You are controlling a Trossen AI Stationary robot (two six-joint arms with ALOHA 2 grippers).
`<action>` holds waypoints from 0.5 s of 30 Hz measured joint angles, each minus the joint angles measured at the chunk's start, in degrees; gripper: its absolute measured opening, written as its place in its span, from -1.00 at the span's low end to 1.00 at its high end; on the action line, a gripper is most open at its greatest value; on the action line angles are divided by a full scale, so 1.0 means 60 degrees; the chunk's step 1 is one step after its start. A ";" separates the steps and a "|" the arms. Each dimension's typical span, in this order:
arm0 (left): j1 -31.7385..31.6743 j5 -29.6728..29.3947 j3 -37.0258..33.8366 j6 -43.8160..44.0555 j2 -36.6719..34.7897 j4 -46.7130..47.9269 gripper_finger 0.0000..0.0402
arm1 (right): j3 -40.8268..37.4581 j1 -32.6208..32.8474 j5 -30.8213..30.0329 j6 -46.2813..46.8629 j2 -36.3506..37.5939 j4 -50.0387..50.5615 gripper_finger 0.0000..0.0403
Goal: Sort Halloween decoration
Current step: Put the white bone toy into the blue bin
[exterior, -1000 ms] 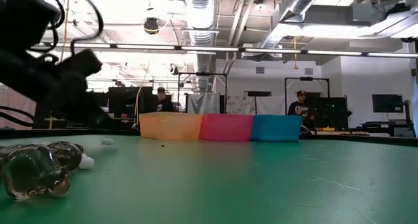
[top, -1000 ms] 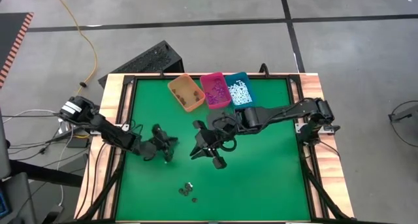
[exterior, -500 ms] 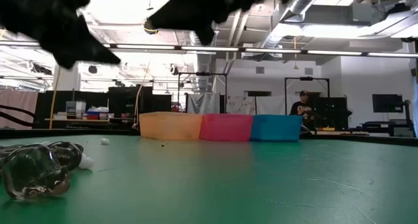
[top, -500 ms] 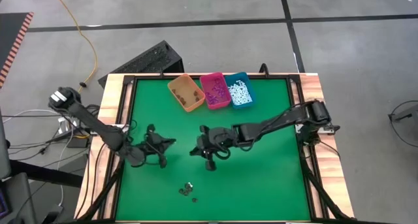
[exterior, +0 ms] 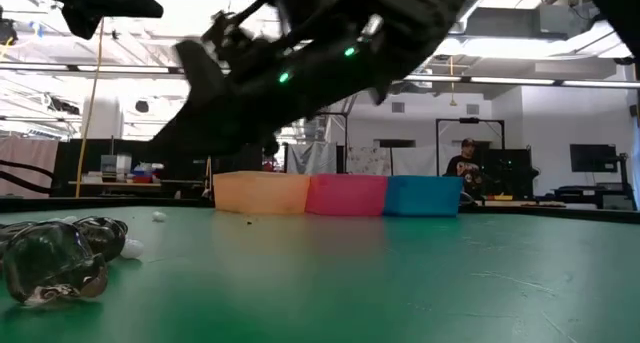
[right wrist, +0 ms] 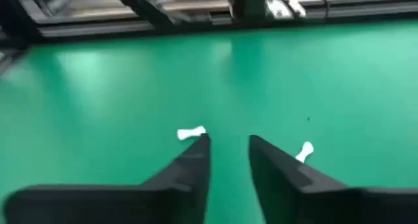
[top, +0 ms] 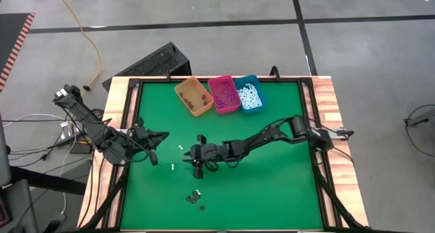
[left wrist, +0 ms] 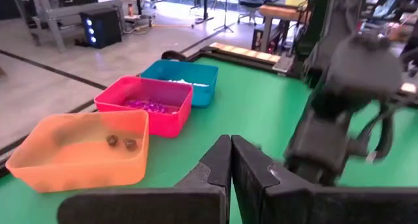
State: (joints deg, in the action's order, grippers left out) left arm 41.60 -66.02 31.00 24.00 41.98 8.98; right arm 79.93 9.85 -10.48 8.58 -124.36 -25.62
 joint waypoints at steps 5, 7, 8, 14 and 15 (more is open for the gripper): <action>0.0148 -0.0042 0.0000 -0.0002 -0.0442 0.0041 -1.00 | 0.1450 -0.0270 -0.0342 0.0002 -0.0998 0.1097 0.13; 0.0227 -0.0041 0.0000 -0.0002 -0.0616 0.0081 -1.00 | 0.2063 -0.0410 -0.0579 0.0002 -0.1366 0.1461 0.29; 0.0272 -0.0052 0.0000 -0.0004 -0.0681 0.0131 -1.00 | 0.2271 -0.0479 -0.0651 0.0000 -0.1486 0.1765 0.34; 0.0405 -0.0102 0.0000 -0.0151 -0.0766 0.0218 -1.00 | 0.3054 -0.0742 -0.0721 0.0043 -0.2058 0.2451 0.39; 0.0409 -0.0107 0.0000 -0.0151 -0.0757 0.0274 -1.00 | 0.3085 -0.0753 -0.0787 0.0135 -0.2138 0.2391 0.39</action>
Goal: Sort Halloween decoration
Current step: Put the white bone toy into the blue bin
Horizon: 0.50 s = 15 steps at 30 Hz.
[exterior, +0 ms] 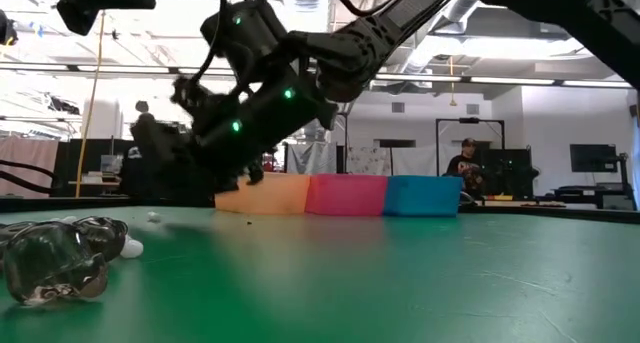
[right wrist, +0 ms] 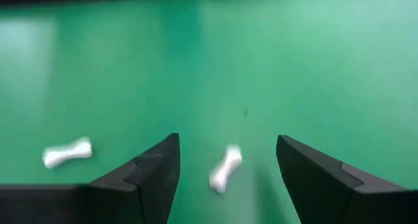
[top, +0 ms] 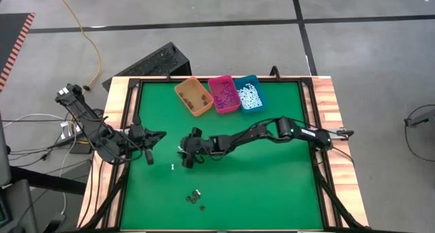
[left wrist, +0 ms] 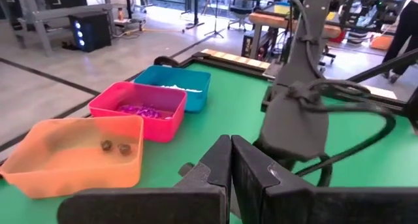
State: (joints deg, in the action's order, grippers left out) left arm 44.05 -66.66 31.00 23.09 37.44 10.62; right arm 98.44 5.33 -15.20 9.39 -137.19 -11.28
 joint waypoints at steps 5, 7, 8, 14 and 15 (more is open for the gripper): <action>0.0015 0.0002 0.0000 0.0157 0.0006 0.0308 -1.00 | -0.0013 -0.0056 -0.0023 0.0293 -0.0285 0.0212 0.37; 0.0015 -0.0002 0.0000 0.0207 0.0009 0.0405 -1.00 | -0.0009 -0.0056 -0.0025 0.0293 -0.0328 0.0212 0.34; 0.0015 -0.0002 0.0000 0.0242 0.0006 0.0430 -1.00 | 0.0000 -0.0056 -0.0030 0.0292 -0.0461 0.0077 0.32; 0.0015 -0.0216 0.0000 0.0277 0.0006 0.0629 -1.00 | 0.0009 -0.0058 -0.0501 0.0344 -0.0698 -0.0124 0.06; 0.0015 -0.0226 0.0000 0.0277 0.0006 0.0629 -1.00 | 0.0015 -0.0056 -0.0561 0.0338 -0.0698 -0.0091 -0.01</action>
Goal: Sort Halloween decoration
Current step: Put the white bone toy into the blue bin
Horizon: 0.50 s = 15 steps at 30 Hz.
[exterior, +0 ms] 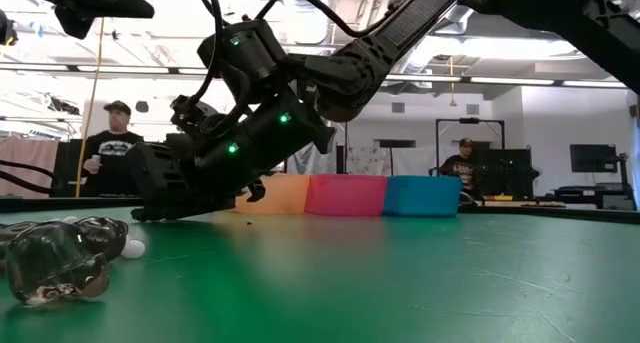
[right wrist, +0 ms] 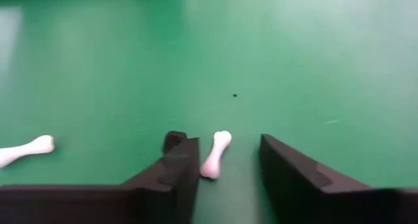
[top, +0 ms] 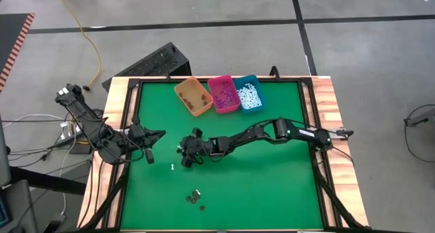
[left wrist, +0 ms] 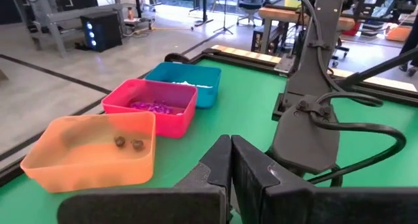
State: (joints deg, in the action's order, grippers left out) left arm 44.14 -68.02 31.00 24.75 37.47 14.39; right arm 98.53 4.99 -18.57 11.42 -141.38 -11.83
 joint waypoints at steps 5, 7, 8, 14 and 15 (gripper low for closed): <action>0.0000 -0.0023 0.0000 0.0018 0.0000 -0.0004 -1.00 | -0.0006 0.0021 -0.0046 0.0001 -0.0003 0.0258 -0.46; 0.0000 -0.0023 0.0000 0.0018 0.0000 0.0000 -1.00 | -0.0013 0.0043 -0.0045 0.0001 -0.0007 0.0309 -0.60; 0.0000 -0.0023 0.0000 0.0018 0.0000 0.0002 -1.00 | -0.0013 0.0044 -0.0046 0.0001 -0.0011 0.0317 -0.66; 0.0000 -0.0020 0.0000 0.0018 0.0000 0.0073 -1.00 | -0.0020 0.0074 -0.0027 0.0034 -0.0011 0.0319 -0.78; 0.0000 -0.0020 0.0000 0.0018 0.0000 0.0079 -1.00 | -0.0022 0.0088 -0.0028 0.0034 -0.0011 0.0316 -0.77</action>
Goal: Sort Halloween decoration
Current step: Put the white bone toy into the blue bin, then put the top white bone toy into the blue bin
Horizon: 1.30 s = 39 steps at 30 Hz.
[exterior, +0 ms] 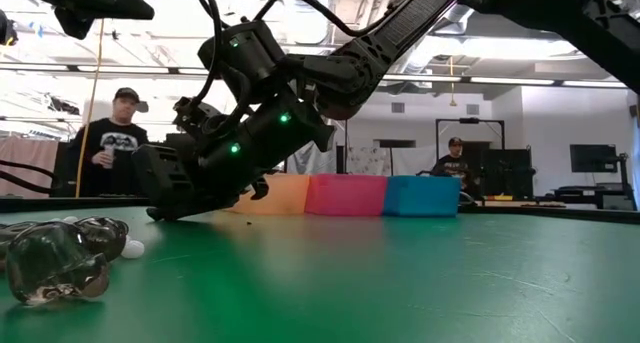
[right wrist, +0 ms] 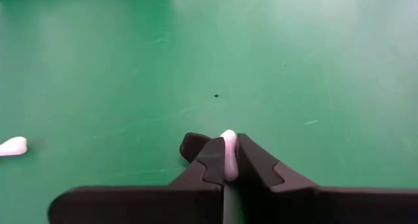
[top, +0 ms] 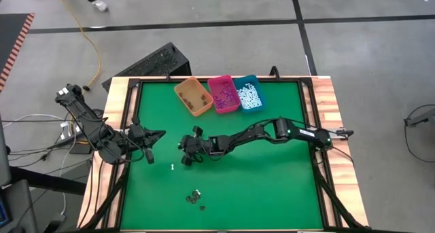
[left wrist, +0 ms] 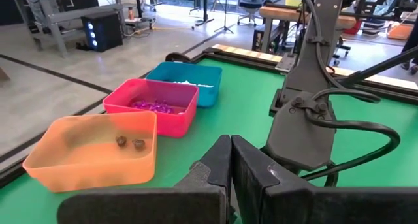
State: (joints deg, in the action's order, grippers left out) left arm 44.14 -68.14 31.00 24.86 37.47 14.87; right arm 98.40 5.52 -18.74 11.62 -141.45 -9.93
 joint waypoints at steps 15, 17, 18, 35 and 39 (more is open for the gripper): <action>0.0085 0.0004 0.0000 0.0000 -0.0004 0.0133 -1.00 | -0.0078 -0.0127 0.0329 -0.0780 0.1350 0.0459 -0.77; 0.0153 0.0005 0.0000 0.0004 -0.0004 0.0169 -1.00 | -0.0052 -0.0218 0.0276 -0.1082 0.1738 0.0613 -0.77; 0.0199 0.0005 0.0000 0.0048 -0.0004 0.0191 -1.00 | -0.0049 -0.0262 0.0233 -0.1272 0.1924 0.0869 -0.77; 0.0860 -0.0567 0.0000 0.1741 -0.0007 0.1552 -1.00 | -0.5222 -0.2490 -0.0807 -0.1411 0.7339 0.2301 -0.77; 0.0860 -0.0644 0.0000 0.1835 -0.0006 0.1535 -1.00 | -0.6742 -0.3265 -0.1491 -0.1189 0.8782 0.2378 -0.77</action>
State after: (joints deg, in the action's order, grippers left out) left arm 49.30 -72.00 31.00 35.87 37.44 24.08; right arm 57.95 -14.07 -27.69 4.48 -88.76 4.34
